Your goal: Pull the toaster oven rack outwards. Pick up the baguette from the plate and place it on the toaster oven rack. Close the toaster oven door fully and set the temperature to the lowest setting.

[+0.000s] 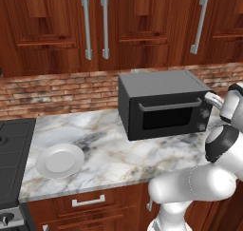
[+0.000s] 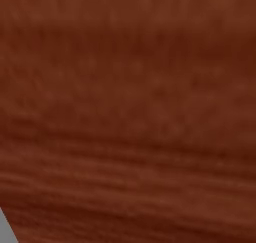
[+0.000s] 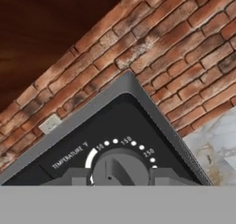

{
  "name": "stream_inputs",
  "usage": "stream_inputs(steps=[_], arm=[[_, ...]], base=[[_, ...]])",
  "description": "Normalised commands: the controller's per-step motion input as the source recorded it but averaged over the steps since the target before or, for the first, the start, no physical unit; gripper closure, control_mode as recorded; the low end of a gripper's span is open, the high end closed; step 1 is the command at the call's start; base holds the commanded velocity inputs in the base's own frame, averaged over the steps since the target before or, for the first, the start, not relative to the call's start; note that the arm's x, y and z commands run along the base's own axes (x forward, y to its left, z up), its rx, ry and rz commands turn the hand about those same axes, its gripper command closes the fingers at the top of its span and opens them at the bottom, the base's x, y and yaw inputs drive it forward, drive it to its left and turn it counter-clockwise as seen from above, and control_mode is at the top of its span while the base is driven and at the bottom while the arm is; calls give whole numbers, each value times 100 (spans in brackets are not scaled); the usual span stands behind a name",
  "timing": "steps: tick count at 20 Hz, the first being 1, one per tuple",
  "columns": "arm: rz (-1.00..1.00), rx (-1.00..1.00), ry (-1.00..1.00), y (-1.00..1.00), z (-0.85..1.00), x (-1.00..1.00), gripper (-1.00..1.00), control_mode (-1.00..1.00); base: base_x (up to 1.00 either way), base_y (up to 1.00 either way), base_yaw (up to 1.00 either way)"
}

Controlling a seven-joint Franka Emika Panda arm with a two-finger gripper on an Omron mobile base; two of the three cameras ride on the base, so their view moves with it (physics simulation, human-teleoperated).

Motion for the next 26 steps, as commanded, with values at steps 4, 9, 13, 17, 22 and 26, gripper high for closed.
stream_inputs(steps=[4,9,13,17,22,26], arm=[[20,-12,-1,0,0,0,100,-100],[21,-14,-4,-1,-16,0,100,-100],[20,-16,-14,0,-24,0,100,-100],[20,-20,-16,0,-34,0,100,-100],[18,-22,-17,0,-12,0,100,-100],[15,-29,-20,0,-8,0,100,-100]], base=[[0,0,0],[0,0,0],[0,0,0],[0,0,0],[0,0,0],[0,0,0]])
